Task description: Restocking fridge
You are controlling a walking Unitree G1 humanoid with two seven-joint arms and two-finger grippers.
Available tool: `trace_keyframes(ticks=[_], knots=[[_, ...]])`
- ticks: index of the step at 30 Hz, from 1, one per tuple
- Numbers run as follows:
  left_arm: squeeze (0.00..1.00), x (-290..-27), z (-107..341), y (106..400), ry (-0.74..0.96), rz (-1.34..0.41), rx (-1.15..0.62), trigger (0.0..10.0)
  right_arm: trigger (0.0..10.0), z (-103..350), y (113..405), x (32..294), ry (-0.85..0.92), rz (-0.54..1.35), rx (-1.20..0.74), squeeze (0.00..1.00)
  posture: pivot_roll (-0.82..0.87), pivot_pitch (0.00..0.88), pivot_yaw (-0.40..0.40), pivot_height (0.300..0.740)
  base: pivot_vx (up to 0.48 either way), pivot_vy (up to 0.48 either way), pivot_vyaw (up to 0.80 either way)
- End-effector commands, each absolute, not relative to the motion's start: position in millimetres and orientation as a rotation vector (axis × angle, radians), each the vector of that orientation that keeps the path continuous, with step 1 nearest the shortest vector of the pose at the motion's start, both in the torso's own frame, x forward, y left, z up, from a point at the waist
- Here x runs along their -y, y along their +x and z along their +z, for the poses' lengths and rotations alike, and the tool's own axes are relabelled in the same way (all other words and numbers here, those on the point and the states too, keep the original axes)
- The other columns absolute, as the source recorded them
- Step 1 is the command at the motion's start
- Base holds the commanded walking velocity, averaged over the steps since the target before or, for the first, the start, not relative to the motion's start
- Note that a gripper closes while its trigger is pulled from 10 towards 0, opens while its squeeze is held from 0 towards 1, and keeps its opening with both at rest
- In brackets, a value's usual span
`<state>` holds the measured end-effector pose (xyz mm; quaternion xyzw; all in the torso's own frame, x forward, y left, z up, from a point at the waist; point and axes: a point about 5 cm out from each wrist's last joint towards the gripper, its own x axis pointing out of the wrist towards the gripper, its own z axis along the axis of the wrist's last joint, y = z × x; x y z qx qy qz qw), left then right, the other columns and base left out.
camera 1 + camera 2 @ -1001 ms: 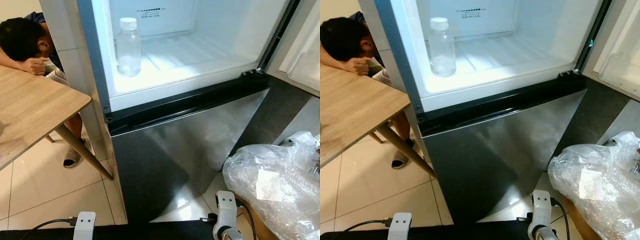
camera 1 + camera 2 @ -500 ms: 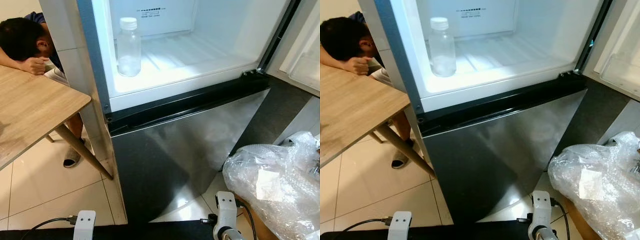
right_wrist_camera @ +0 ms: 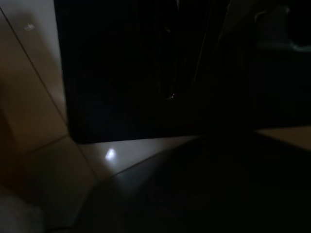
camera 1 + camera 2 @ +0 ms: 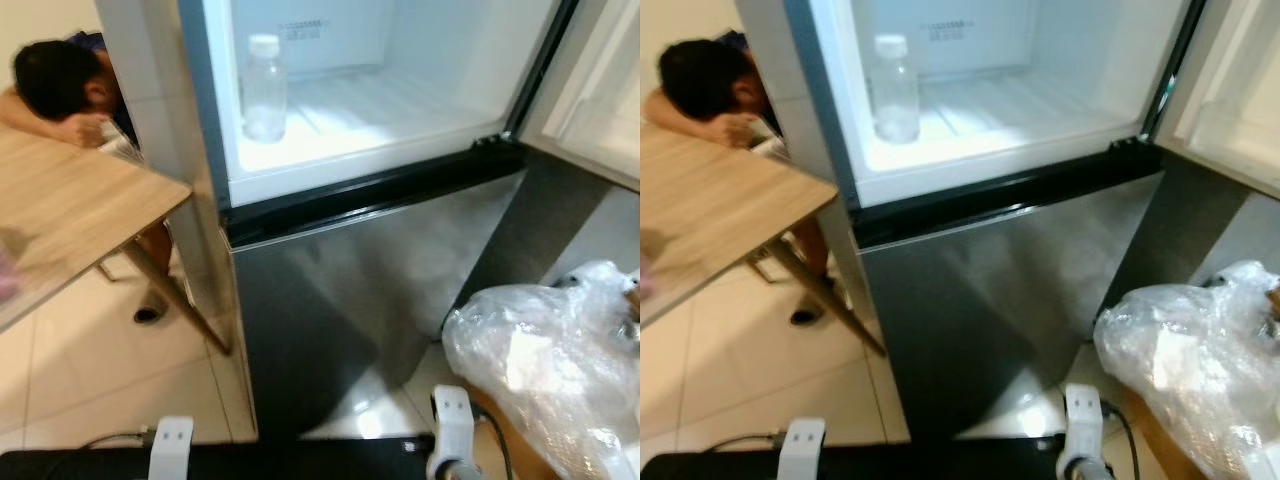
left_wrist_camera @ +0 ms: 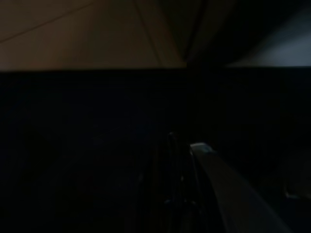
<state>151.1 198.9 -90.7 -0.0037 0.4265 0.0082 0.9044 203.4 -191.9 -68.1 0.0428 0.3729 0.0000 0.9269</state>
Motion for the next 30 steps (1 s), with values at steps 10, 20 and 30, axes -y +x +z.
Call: trace_keyframes(ticks=[10,20,30], knots=[[0.0,-198.4,-90.4,151.8,0.001,0.018,-0.877,10.0,10.0,-71.3,197.5,192.7,0.09,-0.002,-0.785,0.0,-0.1,0.047,-0.016,0.74,0.0,0.0,0.0],[0.0,-198.7,-87.7,156.3,0.019,0.021,-0.846,10.0,10.0,-70.8,199.1,191.6,0.1,-0.006,-0.784,0.0,-0.11,0.059,-0.014,0.74,0.0,0.0,-0.47],[0.0,-194.2,-82.8,167.7,0.032,-0.011,-0.804,10.0,10.0,-70.9,198.3,194.6,0.108,-0.031,-0.782,0.0,-0.11,0.061,-0.009,0.74,0.0,0.0,-0.8]])
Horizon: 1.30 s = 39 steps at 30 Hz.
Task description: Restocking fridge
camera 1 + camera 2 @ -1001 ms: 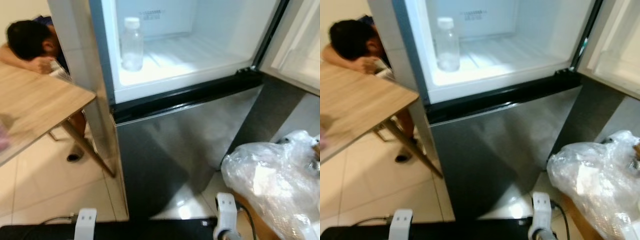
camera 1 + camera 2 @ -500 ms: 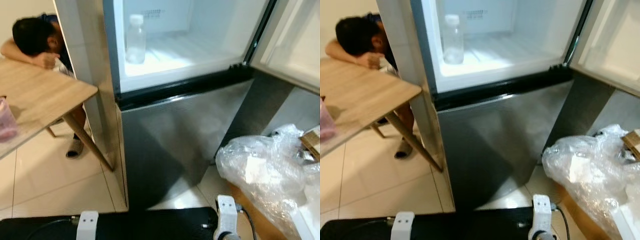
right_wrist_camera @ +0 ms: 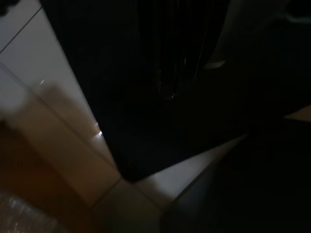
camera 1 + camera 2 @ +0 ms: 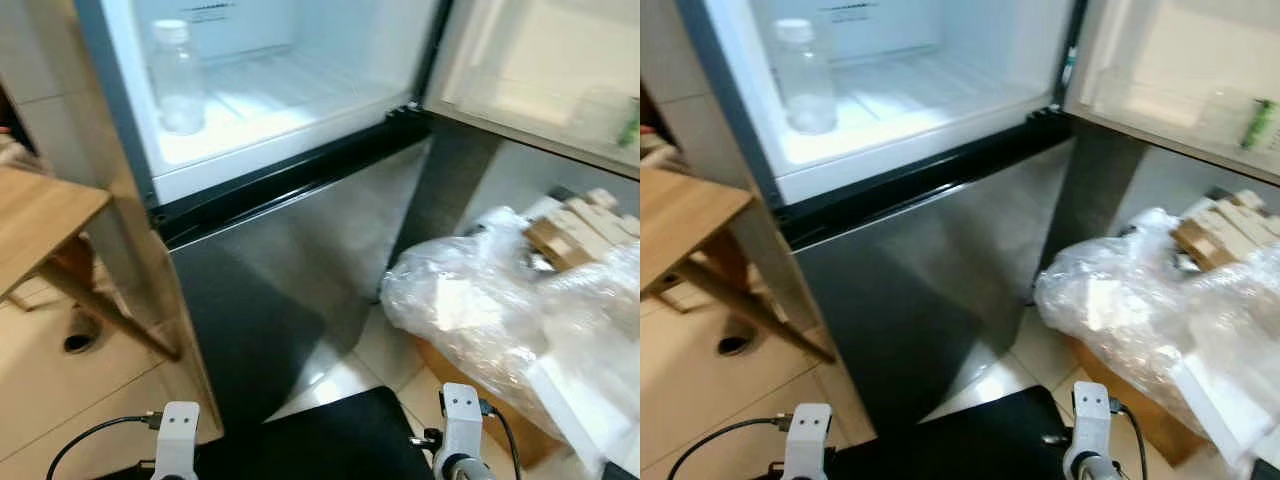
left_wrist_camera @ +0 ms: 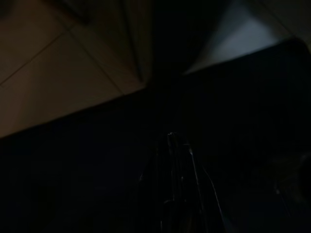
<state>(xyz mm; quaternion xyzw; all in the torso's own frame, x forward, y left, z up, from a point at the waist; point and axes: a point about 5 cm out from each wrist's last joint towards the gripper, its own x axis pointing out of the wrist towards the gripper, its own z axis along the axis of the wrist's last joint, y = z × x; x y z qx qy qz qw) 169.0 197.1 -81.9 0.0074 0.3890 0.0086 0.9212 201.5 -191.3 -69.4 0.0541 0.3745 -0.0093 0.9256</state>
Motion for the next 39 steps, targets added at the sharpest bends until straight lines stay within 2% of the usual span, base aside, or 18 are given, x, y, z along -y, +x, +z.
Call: trace_keyframes(ticks=[1,13,34,39], knots=[[0.0,-193.2,-82.4,168.7,0.039,-0.024,-0.803,10.0,10.0,-70.8,198.5,195.0,0.109,-0.033,-0.782,0.0,-0.11,0.061,-0.009,0.74,0.0,0.0,-0.8],[0.0,-185.9,-82.6,171.5,0.062,-0.072,-0.81,10.0,10.0,-70.6,196.7,202.5,0.135,-0.091,-0.774,0.0,-0.12,0.061,0.0,0.74,0.0,0.0,-0.8],[0.0,-187.9,-79.2,180.0,0.075,-0.089,-0.808,10.0,10.0,-75.2,184.8,209.3,0.212,-0.222,-0.767,0.0,-0.15,0.063,0.067,0.74,0.0,0.0,-0.8],[0.0,-186.7,-78.8,181.0,0.079,-0.102,-0.805,10.0,10.0,-76.4,181.3,212.7,0.218,-0.245,-0.774,0.0,-0.16,0.067,0.078,0.74,0.0,0.0,-0.1]])
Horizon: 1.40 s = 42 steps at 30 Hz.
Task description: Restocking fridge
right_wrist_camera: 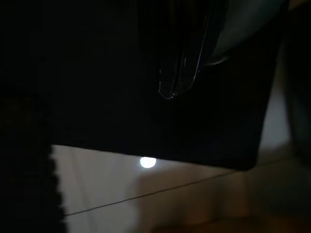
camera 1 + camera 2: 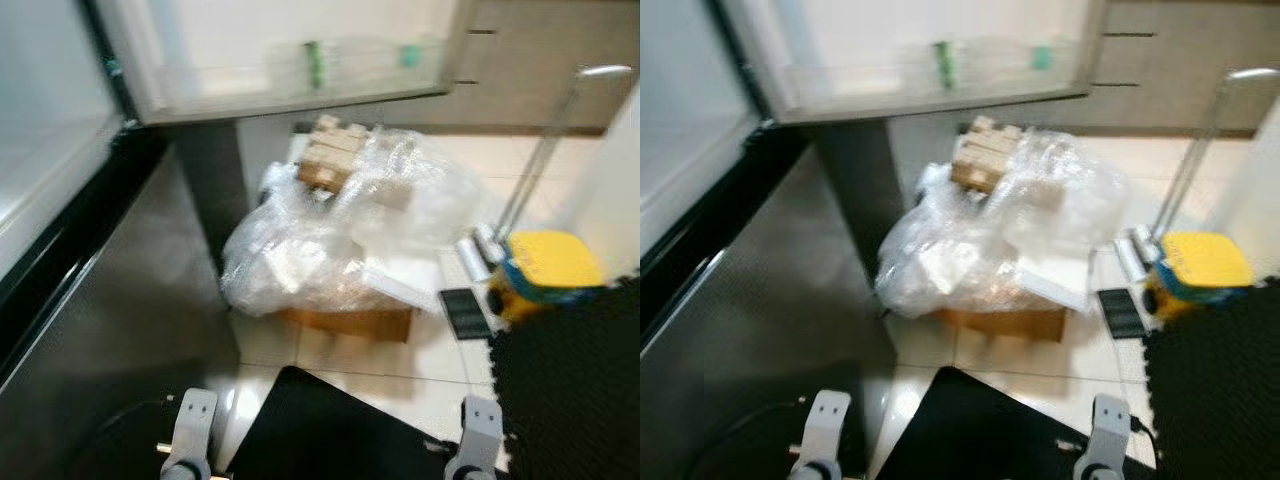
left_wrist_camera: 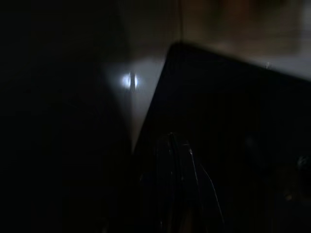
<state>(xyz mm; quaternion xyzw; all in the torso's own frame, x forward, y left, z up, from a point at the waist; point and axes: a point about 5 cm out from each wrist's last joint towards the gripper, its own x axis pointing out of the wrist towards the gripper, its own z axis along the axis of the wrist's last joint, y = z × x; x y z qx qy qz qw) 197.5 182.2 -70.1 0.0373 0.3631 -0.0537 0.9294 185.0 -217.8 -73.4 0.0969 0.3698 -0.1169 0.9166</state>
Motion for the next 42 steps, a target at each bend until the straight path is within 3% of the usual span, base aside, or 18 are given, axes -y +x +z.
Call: trace_keyframes(ticks=[1,6,15,42], knots=[[0.0,-186.2,-78.8,181.0,0.077,-0.105,-0.805,10.0,10.0,-76.7,180.5,213.9,0.218,-0.249,-0.776,0.0,-0.16,0.067,0.079,0.74,0.0,0.0,0.0],[0.0,-185.5,-79.2,180.5,0.08,-0.117,-0.809,10.0,10.0,-77.3,178.3,217.3,0.215,-0.262,-0.784,0.0,-0.17,0.07,0.087,0.74,0.0,0.0,0.0],[0.0,-185.9,-79.1,180.9,0.081,-0.117,-0.811,10.0,10.0,-78.6,175.2,218.1,0.21,-0.264,-0.792,0.0,-0.18,0.071,0.075,0.74,0.0,0.0,-0.74],[0.0,-179.5,-80.0,174.5,0.019,-0.079,-0.762,10.0,10.0,-70.6,189.0,215.1,0.167,-0.174,-0.737,0.0,-0.17,0.071,0.036,0.74,0.0,0.0,-0.07]])
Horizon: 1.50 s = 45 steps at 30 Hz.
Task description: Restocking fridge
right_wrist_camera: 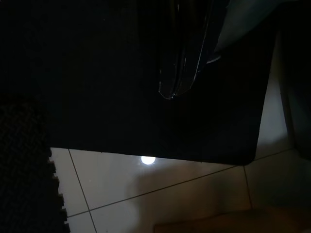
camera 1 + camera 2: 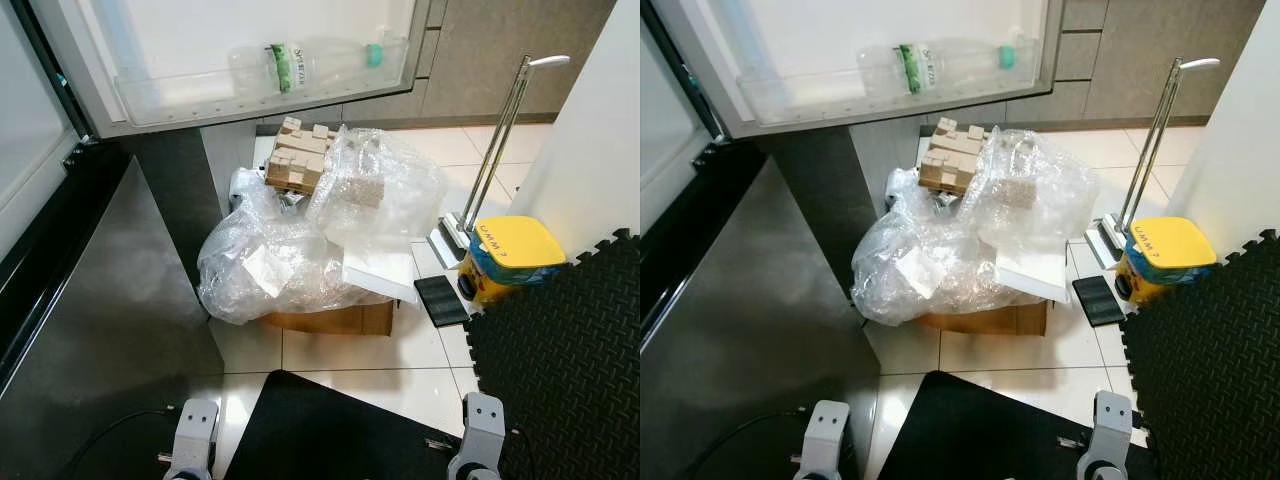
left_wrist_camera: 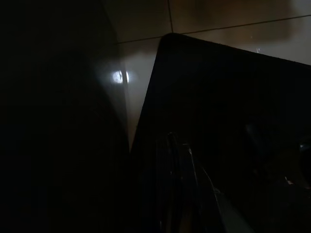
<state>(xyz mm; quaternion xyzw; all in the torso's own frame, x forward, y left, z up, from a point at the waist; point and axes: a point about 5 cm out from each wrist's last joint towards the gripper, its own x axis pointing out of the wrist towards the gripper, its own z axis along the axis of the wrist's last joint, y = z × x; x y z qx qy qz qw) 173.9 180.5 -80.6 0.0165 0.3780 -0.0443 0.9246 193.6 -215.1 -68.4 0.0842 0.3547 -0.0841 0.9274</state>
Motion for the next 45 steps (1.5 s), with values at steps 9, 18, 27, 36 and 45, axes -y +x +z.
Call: trace_keyframes(ticks=[9,18,27,36,45], knots=[[0.0,-179.7,-77.6,178.6,0.033,-0.066,-0.741,10.0,10.0,-71.5,187.0,212.7,0.153,-0.164,-0.734,0.0,-0.17,0.076,0.032,0.74,0.0,0.0,-0.29],[0.0,-179.7,-77.0,179.4,0.008,-0.038,-0.731,10.0,10.0,-69.6,191.2,210.2,0.136,-0.125,-0.728,0.0,-0.15,0.07,-0.004,0.74,0.0,-0.353,0.0],[0.0,-188.7,-78.6,172.0,-0.013,0.036,-0.726,10.0,10.0,-63.3,208.7,198.9,0.074,-0.009,-0.733,0.0,-0.09,0.072,-0.059,0.74,0.0,-0.48,0.0],[0.0,-202.6,-76.5,162.5,-0.009,0.145,-0.668,10.0,10.0,-59.6,218.9,183.7,0.014,0.12,-0.735,0.0,-0.06,0.08,-0.109,0.74,0.0,-0.107,0.0],[0.0,-204.6,-71.2,162.7,0.027,0.13,-0.606,10.0,10.0,-64.7,211.2,179.1,0.024,0.114,-0.751,0.0,-0.05,0.09,-0.08,0.74,0.0,0.0,0.0]])
